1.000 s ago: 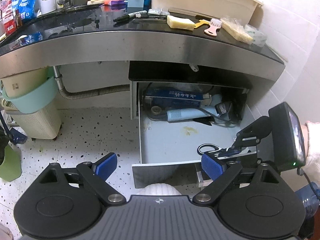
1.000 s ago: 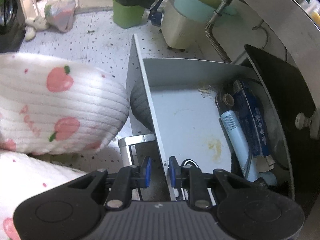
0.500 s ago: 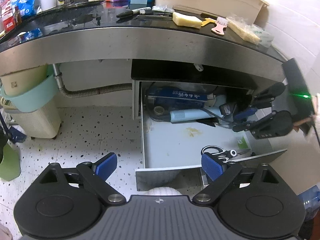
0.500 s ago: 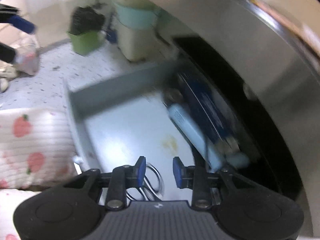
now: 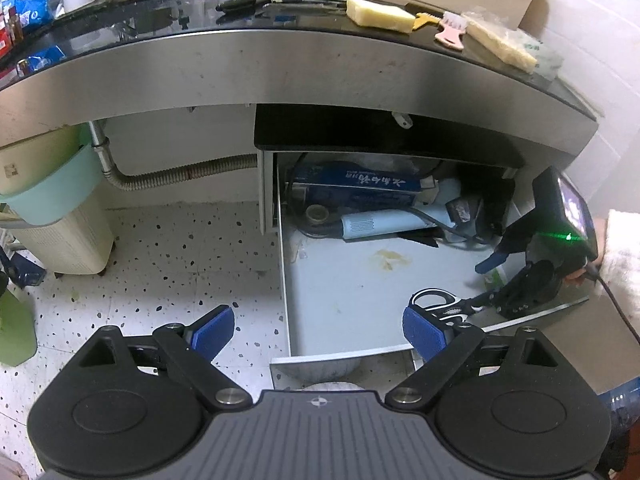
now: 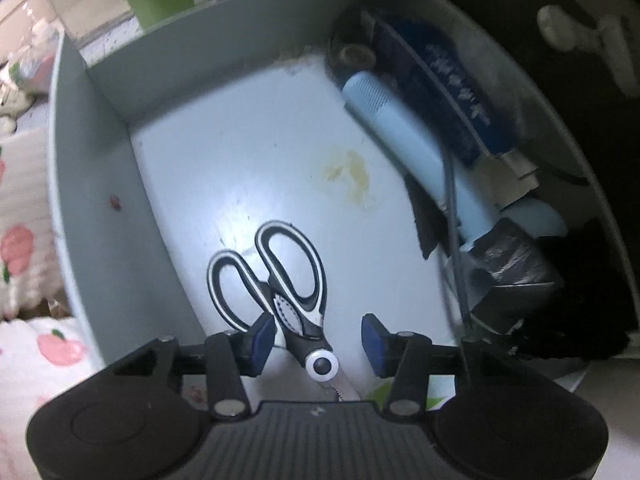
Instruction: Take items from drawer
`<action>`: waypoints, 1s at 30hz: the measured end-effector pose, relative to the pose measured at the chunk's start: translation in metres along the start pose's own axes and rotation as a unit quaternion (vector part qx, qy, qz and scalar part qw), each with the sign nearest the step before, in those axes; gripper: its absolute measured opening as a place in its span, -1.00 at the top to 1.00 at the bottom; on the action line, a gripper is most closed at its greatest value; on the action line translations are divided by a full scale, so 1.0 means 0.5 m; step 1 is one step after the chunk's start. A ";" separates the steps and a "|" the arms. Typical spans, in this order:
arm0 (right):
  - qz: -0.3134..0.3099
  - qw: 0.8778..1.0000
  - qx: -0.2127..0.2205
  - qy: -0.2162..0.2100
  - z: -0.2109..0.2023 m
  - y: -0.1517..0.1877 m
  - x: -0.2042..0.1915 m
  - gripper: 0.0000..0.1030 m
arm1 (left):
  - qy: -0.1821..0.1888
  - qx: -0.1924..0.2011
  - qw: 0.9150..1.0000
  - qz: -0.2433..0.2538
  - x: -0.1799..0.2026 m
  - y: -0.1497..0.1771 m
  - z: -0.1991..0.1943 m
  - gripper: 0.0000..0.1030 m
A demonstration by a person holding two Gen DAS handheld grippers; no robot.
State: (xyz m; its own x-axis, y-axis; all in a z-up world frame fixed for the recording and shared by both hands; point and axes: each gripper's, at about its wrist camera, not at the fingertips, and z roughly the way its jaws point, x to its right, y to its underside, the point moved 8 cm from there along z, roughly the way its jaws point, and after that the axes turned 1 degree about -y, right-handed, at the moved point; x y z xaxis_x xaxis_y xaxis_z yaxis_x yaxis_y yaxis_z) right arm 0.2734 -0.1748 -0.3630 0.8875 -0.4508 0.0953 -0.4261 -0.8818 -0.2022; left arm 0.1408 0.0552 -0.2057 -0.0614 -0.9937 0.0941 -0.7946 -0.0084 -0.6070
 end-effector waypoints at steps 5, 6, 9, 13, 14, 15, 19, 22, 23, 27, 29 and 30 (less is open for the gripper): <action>-0.016 0.999 -0.018 -0.032 0.041 0.004 -0.010 0.09 | 0.003 -0.006 1.000 0.005 0.003 -0.015 0.023 -0.79; -0.016 0.999 -0.020 -0.041 0.047 0.002 -0.012 0.09 | 0.003 -0.006 1.000 0.006 0.003 -0.019 0.027 -0.79; -0.019 0.998 -0.025 -0.056 0.056 -0.009 -0.018 0.09 | 0.003 -0.006 1.000 0.006 0.002 -0.028 0.033 -0.79; -0.042 0.996 -0.048 -0.060 0.075 -0.022 -0.032 0.08 | -0.001 -0.006 1.000 0.004 -0.003 -0.035 0.041 -0.79; -0.047 0.996 -0.053 -0.061 0.080 -0.025 -0.036 0.08 | -0.003 -0.007 1.000 0.003 -0.004 -0.035 0.042 -0.79; -0.052 0.995 -0.057 -0.059 0.085 -0.028 -0.040 0.09 | -0.004 -0.008 1.000 0.003 -0.006 -0.035 0.043 -0.79; -0.065 0.995 -0.057 -0.046 0.098 -0.041 -0.046 0.10 | -0.008 -0.010 1.000 -0.001 -0.014 -0.035 0.044 -0.79; -0.053 0.997 -0.044 -0.047 0.096 -0.050 -0.044 0.12 | -0.012 -0.012 1.000 -0.002 -0.021 -0.034 0.044 -0.79; -0.047 0.997 -0.041 -0.049 0.096 -0.053 -0.043 0.12 | -0.013 -0.013 1.000 -0.003 -0.023 -0.034 0.044 -0.79; -0.028 0.998 -0.032 -0.052 0.097 -0.068 -0.040 0.12 | -0.015 -0.011 1.000 -0.005 -0.027 -0.035 0.042 -0.79; -0.017 0.998 -0.027 -0.050 0.097 -0.080 -0.036 0.13 | -0.015 -0.009 1.000 -0.005 -0.028 -0.035 0.039 -0.79; -0.010 0.998 -0.024 -0.049 0.097 -0.086 -0.033 0.13 | -0.015 -0.008 1.000 -0.005 -0.028 -0.035 0.039 -0.79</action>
State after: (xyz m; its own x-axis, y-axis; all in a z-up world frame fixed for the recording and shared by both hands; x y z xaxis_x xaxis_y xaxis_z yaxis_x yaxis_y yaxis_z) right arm 0.2858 -0.1226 -0.4033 0.9080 -0.4190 0.0021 -0.4137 -0.8973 -0.1538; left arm 0.1673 0.0669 -0.2119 -0.0354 -0.9965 0.0754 -0.8052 -0.0163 -0.5928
